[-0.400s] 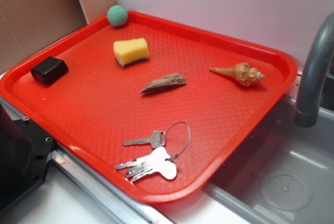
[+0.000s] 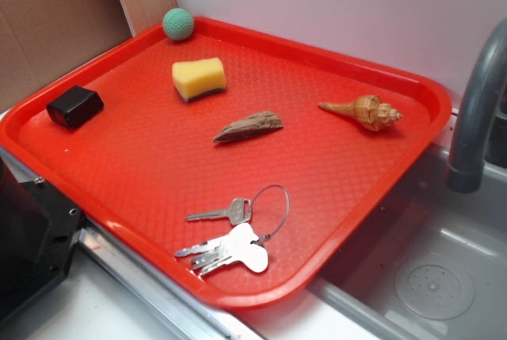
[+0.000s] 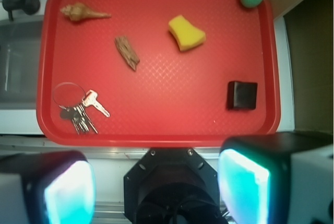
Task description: Grab the shell.
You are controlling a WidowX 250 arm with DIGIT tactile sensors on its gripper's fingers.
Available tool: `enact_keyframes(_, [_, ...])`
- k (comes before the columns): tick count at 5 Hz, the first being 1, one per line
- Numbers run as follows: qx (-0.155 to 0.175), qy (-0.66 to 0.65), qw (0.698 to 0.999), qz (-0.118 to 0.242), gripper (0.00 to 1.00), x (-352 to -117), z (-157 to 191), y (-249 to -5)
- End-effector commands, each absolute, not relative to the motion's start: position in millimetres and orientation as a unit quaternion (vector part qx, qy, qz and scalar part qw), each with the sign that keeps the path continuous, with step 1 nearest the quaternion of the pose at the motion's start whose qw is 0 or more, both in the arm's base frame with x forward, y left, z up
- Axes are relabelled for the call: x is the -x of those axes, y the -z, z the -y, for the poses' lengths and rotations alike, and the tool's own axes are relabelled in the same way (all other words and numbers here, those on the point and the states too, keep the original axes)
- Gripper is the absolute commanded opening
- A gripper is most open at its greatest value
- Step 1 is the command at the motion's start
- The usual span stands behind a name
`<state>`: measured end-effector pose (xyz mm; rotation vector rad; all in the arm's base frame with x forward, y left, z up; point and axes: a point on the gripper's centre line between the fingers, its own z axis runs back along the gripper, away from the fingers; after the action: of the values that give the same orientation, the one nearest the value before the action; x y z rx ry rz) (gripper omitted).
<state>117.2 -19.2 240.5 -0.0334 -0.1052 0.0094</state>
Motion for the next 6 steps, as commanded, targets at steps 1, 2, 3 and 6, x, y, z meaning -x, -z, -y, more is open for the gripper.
enact_keyframes(1, [0.008, -0.038, 0.998, 0.05, 1.0, -186, 15, -239])
enact_keyframes(2, [0.009, -0.034, 0.998, 0.048, 1.0, -224, 15, -236])
enact_keyframes(3, [-0.004, 0.092, 0.995, 0.046, 1.0, -260, 30, -223])
enact_keyframes(6, [-0.008, 0.454, 0.891, -0.03, 1.0, -266, 76, -203])
